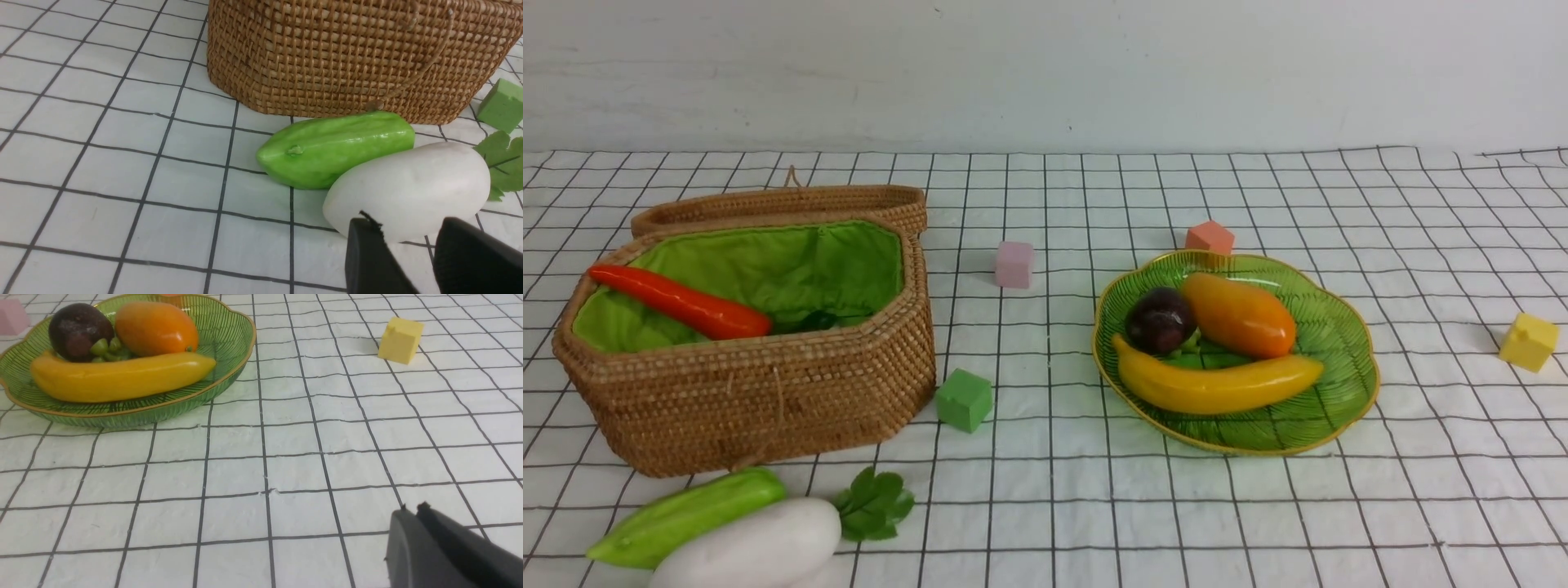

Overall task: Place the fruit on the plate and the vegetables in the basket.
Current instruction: Take a daikon with your left arm and place it on the basket on the left.

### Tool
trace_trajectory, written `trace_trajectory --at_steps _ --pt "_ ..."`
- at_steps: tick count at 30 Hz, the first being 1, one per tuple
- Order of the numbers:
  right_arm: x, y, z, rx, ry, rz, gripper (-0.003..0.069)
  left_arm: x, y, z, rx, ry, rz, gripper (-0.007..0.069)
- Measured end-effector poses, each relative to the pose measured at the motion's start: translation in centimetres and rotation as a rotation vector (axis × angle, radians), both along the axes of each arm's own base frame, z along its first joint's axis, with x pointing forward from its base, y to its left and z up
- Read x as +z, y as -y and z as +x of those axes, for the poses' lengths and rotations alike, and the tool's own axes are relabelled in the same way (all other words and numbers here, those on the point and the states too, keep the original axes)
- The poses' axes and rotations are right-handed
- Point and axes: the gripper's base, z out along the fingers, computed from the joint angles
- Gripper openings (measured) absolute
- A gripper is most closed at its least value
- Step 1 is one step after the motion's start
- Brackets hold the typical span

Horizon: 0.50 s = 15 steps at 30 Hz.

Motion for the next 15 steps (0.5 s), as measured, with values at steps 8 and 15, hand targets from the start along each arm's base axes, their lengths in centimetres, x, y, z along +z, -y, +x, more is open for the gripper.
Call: trace_trajectory --at_steps 8,15 --pt "0.01 0.0 0.0 0.0 0.001 0.0 0.0043 0.0 0.0 0.0 0.0 0.0 0.0 0.0239" --pt "0.01 0.0 0.0 0.0 0.001 0.0 0.0046 0.02 -0.13 0.01 -0.008 0.002 0.066 0.0239"
